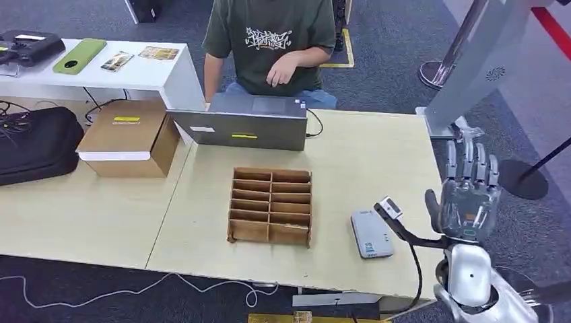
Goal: Pass the card to the sensor for recognition and then transmit it.
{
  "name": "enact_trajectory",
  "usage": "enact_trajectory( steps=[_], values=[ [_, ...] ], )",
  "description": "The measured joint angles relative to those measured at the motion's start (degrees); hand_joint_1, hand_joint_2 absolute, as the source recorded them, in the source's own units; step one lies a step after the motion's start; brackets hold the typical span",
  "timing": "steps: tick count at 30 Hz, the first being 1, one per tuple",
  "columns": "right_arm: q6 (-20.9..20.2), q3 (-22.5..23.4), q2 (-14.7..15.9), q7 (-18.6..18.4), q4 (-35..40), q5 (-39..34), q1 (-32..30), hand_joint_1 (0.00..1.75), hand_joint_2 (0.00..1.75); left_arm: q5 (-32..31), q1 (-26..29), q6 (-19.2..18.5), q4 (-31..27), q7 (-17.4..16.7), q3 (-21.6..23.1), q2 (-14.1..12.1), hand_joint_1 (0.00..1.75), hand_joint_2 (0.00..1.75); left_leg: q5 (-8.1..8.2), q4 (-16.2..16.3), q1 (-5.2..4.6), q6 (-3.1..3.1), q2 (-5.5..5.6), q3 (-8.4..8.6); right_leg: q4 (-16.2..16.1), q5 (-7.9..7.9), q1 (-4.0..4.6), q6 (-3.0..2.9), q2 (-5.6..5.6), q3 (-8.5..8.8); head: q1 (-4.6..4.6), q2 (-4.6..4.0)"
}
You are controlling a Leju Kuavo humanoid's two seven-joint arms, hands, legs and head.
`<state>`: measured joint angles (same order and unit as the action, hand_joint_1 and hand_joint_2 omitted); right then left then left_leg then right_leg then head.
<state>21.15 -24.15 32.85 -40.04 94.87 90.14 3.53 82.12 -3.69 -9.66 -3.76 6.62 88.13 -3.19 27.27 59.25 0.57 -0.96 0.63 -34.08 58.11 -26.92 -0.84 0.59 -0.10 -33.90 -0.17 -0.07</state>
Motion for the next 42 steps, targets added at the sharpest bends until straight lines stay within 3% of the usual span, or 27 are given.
enact_trajectory(
  steps=[6, 9, 15, 25, 33, 37, 42],
  values=[
    [-8.12, -1.56, -0.65, 0.0, 6.41, 0.02, -4.64, 0.0, 1.75, 2.28, 0.2, -0.61, 0.63, 0.66, -0.09, 0.7, 0.0, 0.0, 0.03, -0.02, 0.01, 0.0, -0.07, 0.01, 0.01, -0.02, 0.01, -0.03, 0.06, -0.01, 0.0, 0.0],
    [-9.9, -4.72, -2.52, 0.04, 7.01, 0.02, -5.37, 0.0, 1.75, 6.25, 0.37, -1.11, 1.09, 0.79, 0.0, 1.11, 0.0, 0.0, 0.02, -0.02, 0.01, 0.0, -0.07, 0.02, 0.02, -0.02, 0.02, -0.04, 0.06, -0.01, -0.07, 0.0],
    [-15.19, -11.55, -7.26, 0.04, 8.8, 0.02, -5.58, 0.0, 1.75, 7.34, 0.61, -1.2, 1.42, 0.81, 0.0, 1.81, 0.0, 0.0, 0.02, -0.02, 0.07, -0.01, -0.07, 0.01, 0.02, -0.08, 0.08, -0.12, 0.04, -0.01, 0.0, 0.0],
    [-14.69, -21.97, -17.5, 1.88, 5.37, 0.0, -5.45, 0.0, 1.75, 7.63, 0.55, -1.16, 1.49, 0.74, 0.0, 1.9, 0.0, 0.0, 0.07, -0.04, 0.08, -0.12, -0.07, 0.02, 0.04, -0.12, 0.09, -0.19, 0.06, -0.02, -0.04, 0.0],
    [-9.0, -20.55, -24.69, 10.44, -2.19, 0.0, -4.41, 0.0, 1.75, 7.65, 0.46, -0.96, 1.55, 0.57, 0.04, 2.05, 0.0, 0.0, 0.07, -0.04, 0.08, -0.12, -0.07, 0.04, 0.04, -0.12, 0.1, -0.19, 0.07, -0.01, -0.02, 0.0],
    [-9.24, -18.78, -28.34, 14.07, -6.49, 0.0, -2.84, 0.0, 1.75, 7.72, 0.38, -0.92, 1.55, 0.5, 0.09, 2.14, 0.0, 0.0, 0.06, -0.04, 0.08, -0.13, -0.08, 0.04, 0.05, -0.12, 0.1, -0.19, 0.07, 0.0, -0.02, 0.0],
    [-9.24, -16.76, -31.52, 15.78, -10.02, 0.0, -1.15, 0.0, 1.75, 7.89, 0.3, -0.92, 1.55, 0.33, 0.09, 2.14, 0.0, 0.0, 0.05, -0.04, 0.09, -0.15, -0.07, 0.04, 0.05, -0.12, 0.1, -0.2, 0.06, 0.0, -0.02, 0.0]
  ],
)
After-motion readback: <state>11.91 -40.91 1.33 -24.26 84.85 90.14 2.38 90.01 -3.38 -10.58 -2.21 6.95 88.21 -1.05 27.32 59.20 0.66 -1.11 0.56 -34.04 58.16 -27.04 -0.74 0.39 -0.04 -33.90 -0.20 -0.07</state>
